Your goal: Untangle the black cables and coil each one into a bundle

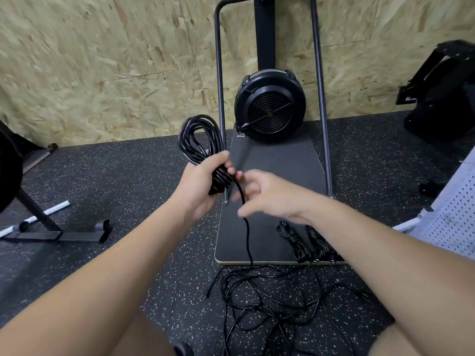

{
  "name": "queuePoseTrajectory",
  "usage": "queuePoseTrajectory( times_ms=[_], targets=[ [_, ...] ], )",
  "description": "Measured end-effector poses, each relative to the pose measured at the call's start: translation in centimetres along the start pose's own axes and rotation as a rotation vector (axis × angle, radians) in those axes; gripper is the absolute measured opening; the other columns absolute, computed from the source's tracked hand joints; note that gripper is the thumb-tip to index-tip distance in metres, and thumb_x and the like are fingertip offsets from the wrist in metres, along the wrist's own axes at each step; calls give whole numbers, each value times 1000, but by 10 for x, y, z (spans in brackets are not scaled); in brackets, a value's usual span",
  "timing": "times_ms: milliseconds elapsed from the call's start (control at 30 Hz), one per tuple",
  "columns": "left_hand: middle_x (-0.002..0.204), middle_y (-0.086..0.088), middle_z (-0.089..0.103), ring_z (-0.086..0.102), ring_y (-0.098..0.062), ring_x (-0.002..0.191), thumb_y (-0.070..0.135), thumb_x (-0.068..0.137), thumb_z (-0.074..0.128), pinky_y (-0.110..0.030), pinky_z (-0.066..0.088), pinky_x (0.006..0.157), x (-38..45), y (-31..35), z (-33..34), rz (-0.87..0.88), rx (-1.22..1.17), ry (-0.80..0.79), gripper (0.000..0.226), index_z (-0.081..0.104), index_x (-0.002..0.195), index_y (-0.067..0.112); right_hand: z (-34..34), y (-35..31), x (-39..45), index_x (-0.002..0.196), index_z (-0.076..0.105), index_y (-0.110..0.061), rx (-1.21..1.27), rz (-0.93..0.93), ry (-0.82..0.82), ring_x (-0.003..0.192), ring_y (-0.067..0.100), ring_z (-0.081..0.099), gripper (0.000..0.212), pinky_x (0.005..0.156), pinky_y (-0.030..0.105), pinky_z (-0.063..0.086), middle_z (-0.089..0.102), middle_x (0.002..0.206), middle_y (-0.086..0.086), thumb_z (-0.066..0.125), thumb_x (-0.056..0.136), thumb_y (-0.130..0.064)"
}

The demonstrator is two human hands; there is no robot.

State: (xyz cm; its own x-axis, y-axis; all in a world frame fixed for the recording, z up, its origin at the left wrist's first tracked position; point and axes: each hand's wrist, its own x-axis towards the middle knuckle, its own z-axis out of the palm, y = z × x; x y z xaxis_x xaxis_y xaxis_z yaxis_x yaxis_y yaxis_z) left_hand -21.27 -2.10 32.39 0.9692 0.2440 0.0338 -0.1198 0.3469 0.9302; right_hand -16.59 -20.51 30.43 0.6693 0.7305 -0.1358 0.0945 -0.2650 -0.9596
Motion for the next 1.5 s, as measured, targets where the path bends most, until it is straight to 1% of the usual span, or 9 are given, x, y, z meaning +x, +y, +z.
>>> queuePoseTrajectory(
  times_ms=[133, 267, 467, 667, 833, 1067, 1167, 1267, 1500],
  targets=[
    [86, -9, 60, 61, -19, 75, 4, 104, 66, -42, 60, 88, 1, 2, -5, 17, -27, 49, 4, 64, 101, 2, 21, 17, 5, 129, 58, -7, 55, 103, -39, 92, 21, 77, 53, 102, 48, 63, 79, 104, 14, 89, 86, -1],
    [87, -8, 66, 67, -19, 73, 2, 102, 67, -43, 55, 89, 5, 8, -23, 37, 4, 169, 7, 71, 107, 4, 16, 2, 10, 112, 67, 1, 227, 169, 166, 64, 17, 66, 18, 60, 31, 58, 71, 81, 11, 79, 99, -5],
    [83, 0, 66, 62, -13, 72, 13, 104, 72, -32, 50, 78, -4, 15, -25, -66, 223, -1, 11, 73, 114, 10, -25, -41, -8, 84, 82, -12, -373, 51, 366, 54, 14, 42, 36, 59, 29, 35, 50, 58, -6, 76, 101, -44],
    [93, -3, 63, 57, -9, 73, 35, 104, 75, -26, 47, 65, -9, 6, -27, -256, 383, -231, 26, 68, 119, 15, -29, -59, -16, 124, 74, -3, 316, -114, 95, 69, 14, 59, 26, 68, 26, 54, 72, 87, 7, 78, 100, -11],
    [90, 3, 56, 48, -9, 72, 76, 87, 73, -25, 44, 65, -13, -9, -19, -471, 272, -340, 78, 68, 136, 15, -31, -54, -12, 113, 76, 0, 384, -181, 249, 74, 12, 64, 12, 60, 22, 49, 82, 99, 16, 74, 102, -4],
    [91, 1, 54, 53, -7, 74, 84, 82, 65, -21, 54, 67, -19, -18, -5, -627, -38, -449, 105, 60, 147, 3, -31, -54, -10, 101, 77, 2, 386, -152, 551, 69, 15, 67, 6, 58, 23, 53, 82, 88, 17, 79, 97, -3],
    [91, -2, 59, 54, -13, 77, 51, 81, 93, -25, 52, 67, -20, -21, 1, -530, 190, -483, 81, 62, 139, 5, -25, -54, -11, 100, 72, -1, 281, -192, 646, 67, 23, 76, 12, 63, 32, 62, 80, 76, 13, 82, 94, -4],
    [86, -7, 59, 52, -18, 70, 13, 81, 75, -30, 47, 62, -23, -26, 14, -463, 367, -383, 33, 72, 113, 8, -17, -49, -11, 100, 68, -4, 128, -249, 678, 63, 25, 78, 18, 67, 40, 67, 79, 71, 8, 84, 91, -7],
    [88, -10, 62, 58, -22, 70, 11, 87, 67, -32, 48, 65, -20, -21, -1, -424, 310, -367, 22, 66, 109, 9, -35, -39, -4, 105, 74, -28, -290, -274, 708, 95, 4, 70, 33, 82, 21, 55, 75, 105, -13, 92, 85, -47]
  ],
)
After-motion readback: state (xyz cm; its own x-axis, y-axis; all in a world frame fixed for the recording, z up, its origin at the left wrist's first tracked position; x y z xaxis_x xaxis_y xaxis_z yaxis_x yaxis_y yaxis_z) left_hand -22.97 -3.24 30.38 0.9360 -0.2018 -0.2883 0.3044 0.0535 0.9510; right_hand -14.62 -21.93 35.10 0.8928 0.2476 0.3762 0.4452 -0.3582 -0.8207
